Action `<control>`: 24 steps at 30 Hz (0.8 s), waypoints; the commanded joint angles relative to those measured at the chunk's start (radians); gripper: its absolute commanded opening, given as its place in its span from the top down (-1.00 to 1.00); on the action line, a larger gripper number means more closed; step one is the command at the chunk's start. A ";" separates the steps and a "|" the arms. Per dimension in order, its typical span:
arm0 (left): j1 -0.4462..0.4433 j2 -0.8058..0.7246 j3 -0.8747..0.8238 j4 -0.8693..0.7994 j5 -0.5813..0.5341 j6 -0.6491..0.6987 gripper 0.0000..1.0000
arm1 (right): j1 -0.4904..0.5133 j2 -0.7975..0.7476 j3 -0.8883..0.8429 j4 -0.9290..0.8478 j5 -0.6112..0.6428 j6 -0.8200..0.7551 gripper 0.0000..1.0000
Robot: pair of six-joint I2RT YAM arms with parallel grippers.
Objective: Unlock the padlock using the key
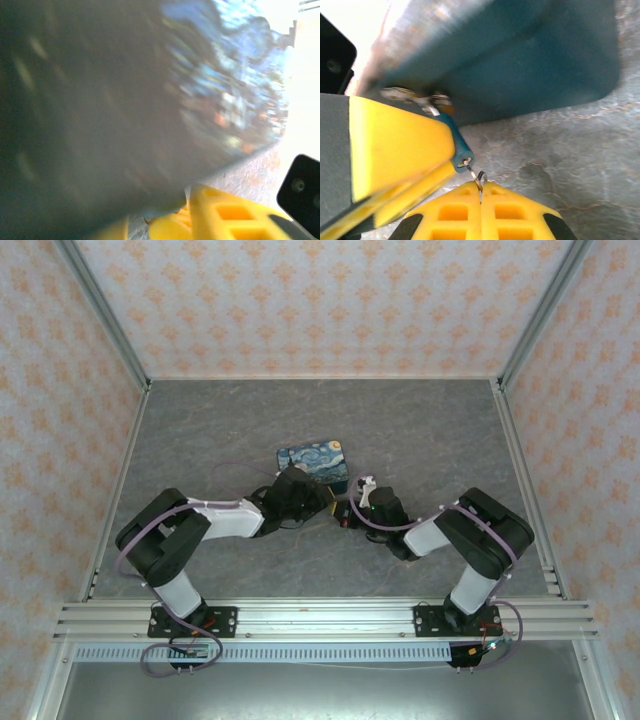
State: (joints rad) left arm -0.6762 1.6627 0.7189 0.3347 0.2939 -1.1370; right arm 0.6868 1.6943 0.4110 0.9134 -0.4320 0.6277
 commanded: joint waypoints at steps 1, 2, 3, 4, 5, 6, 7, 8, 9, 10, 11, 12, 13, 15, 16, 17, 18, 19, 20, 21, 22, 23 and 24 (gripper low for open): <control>-0.014 -0.078 -0.016 -0.069 -0.046 0.035 0.12 | 0.009 0.016 0.002 0.103 -0.008 0.049 1.00; -0.013 -0.096 -0.019 -0.087 -0.056 0.040 0.07 | 0.008 0.017 0.004 0.099 -0.012 0.055 1.00; -0.014 -0.114 -0.025 -0.100 -0.065 0.044 0.02 | 0.009 0.018 0.005 0.097 -0.014 0.059 1.00; -0.013 -0.134 -0.033 -0.110 -0.075 0.046 -0.03 | 0.010 0.016 0.005 0.095 -0.016 0.062 1.00; -0.010 -0.155 -0.045 -0.119 -0.087 0.045 -0.09 | 0.012 0.017 0.008 0.087 -0.019 0.069 1.00; -0.007 -0.170 -0.058 -0.120 -0.095 0.039 -0.15 | 0.011 0.014 0.008 0.082 -0.021 0.074 1.00; -0.003 -0.188 -0.076 -0.113 -0.103 0.030 -0.18 | 0.014 0.014 0.009 0.078 -0.026 0.080 1.00; 0.003 -0.203 -0.094 -0.102 -0.107 0.020 -0.20 | 0.017 0.015 0.012 0.067 -0.032 0.090 1.00; 0.008 -0.215 -0.109 -0.089 -0.108 0.012 -0.21 | 0.020 0.013 0.014 0.062 -0.035 0.098 1.00; 0.012 -0.221 -0.122 -0.073 -0.105 0.003 -0.22 | 0.023 0.013 0.015 0.058 -0.039 0.106 1.00; 0.016 -0.223 -0.129 -0.058 -0.100 -0.004 -0.22 | 0.027 0.013 0.014 0.058 -0.039 0.118 1.00; 0.017 -0.224 -0.132 -0.045 -0.095 -0.009 -0.21 | 0.029 0.012 0.013 0.061 -0.040 0.127 1.00; 0.018 -0.219 -0.133 -0.031 -0.088 -0.017 -0.21 | 0.034 0.010 0.010 0.067 -0.039 0.141 1.00; 0.018 -0.207 -0.137 0.005 -0.077 -0.036 -0.19 | 0.039 0.005 0.008 0.070 -0.034 0.170 1.00; 0.018 -0.199 -0.142 0.031 -0.071 -0.049 -0.17 | 0.040 -0.001 0.008 0.070 -0.033 0.186 1.00; 0.018 -0.188 -0.146 0.057 -0.068 -0.063 -0.14 | 0.042 -0.006 0.009 0.067 -0.032 0.203 1.00; 0.017 -0.180 -0.149 0.074 -0.068 -0.073 -0.12 | 0.042 -0.010 0.011 0.068 -0.032 0.216 1.00; 0.017 -0.168 -0.151 0.093 -0.065 -0.083 -0.09 | 0.042 -0.015 0.011 0.067 -0.033 0.229 1.00; 0.016 -0.158 -0.152 0.109 -0.063 -0.091 -0.07 | 0.042 -0.020 0.013 0.066 -0.033 0.241 1.00; 0.017 -0.147 -0.154 0.126 -0.060 -0.097 -0.05 | 0.042 -0.024 0.014 0.063 -0.031 0.251 1.00; 0.017 -0.135 -0.154 0.145 -0.057 -0.106 -0.03 | 0.042 -0.028 0.018 0.055 -0.031 0.261 1.00; 0.017 -0.124 -0.156 0.163 -0.052 -0.116 -0.02 | 0.042 -0.031 0.021 0.048 -0.032 0.270 1.00; 0.015 -0.112 -0.159 0.185 -0.049 -0.129 0.00 | 0.042 -0.034 0.025 0.042 -0.033 0.283 1.00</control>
State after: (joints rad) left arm -0.6628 1.5227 0.5785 0.4240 0.2356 -1.2201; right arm 0.7223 1.6970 0.4122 0.9390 -0.4530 0.8581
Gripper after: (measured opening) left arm 0.504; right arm 0.056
